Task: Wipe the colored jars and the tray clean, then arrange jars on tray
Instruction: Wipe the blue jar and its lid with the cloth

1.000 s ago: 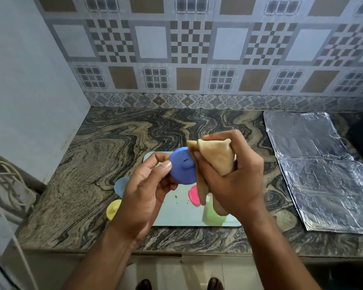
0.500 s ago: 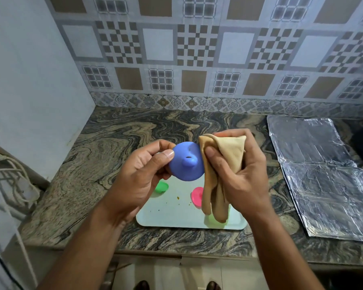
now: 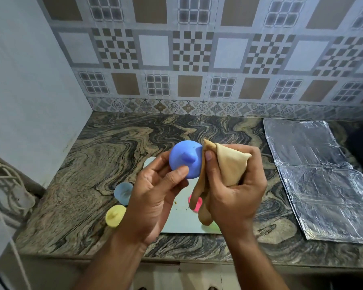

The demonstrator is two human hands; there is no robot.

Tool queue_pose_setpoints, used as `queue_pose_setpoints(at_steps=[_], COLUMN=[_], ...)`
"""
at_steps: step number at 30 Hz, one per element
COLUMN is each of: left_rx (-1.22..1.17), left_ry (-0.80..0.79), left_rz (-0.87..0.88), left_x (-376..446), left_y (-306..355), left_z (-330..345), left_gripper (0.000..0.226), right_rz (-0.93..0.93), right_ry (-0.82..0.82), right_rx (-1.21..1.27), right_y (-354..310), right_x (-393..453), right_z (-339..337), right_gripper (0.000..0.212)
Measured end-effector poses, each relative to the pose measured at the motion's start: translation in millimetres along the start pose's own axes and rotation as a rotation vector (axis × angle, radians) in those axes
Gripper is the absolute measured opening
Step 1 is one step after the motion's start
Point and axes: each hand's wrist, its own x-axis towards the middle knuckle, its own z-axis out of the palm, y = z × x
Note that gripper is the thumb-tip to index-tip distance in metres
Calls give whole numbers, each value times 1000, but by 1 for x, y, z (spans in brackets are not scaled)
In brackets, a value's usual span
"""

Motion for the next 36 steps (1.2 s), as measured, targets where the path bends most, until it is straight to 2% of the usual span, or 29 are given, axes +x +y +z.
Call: queue_pose_setpoints(at_steps=[4, 8, 11, 13, 17, 22, 26, 28, 31, 36], left_rx=[-6, 14, 59, 86, 177, 359, 454, 412, 163, -74], left_ry=[48, 40, -2, -22, -61, -159, -251, -217, -140, -73], left_rz=[8, 16, 34, 45, 58, 83, 39, 20, -76, -173], left_x=[1, 3, 3, 4, 6, 11, 10, 12, 14, 12], left_y=[0, 0, -2, -3, 0, 8, 4, 1, 2, 6], left_z=[-2, 1, 1, -2, -5, -9, -9, -10, -11, -13], left_gripper=[35, 22, 22, 30, 29, 20, 16, 18, 30, 24], right_rz=[-48, -155, -250, -280, -291, -274, -227, -137, 26, 135], right_ry=[12, 3, -87, -143, -159, -171, -182, -162, -94, -62], right_rx=[-64, -202, -308, -353, -357, -354, -365, -334, -158, -128], right_y=[3, -1, -1, 2, 8, 8, 5, 5, 5, -1], right_x=[4, 10, 13, 14, 16, 25, 37, 44, 54, 50], right_z=[-7, -11, -12, -14, -15, -14, -12, -9, -10, -21], right_gripper=[23, 24, 26, 30, 24, 28, 30, 32, 29, 18])
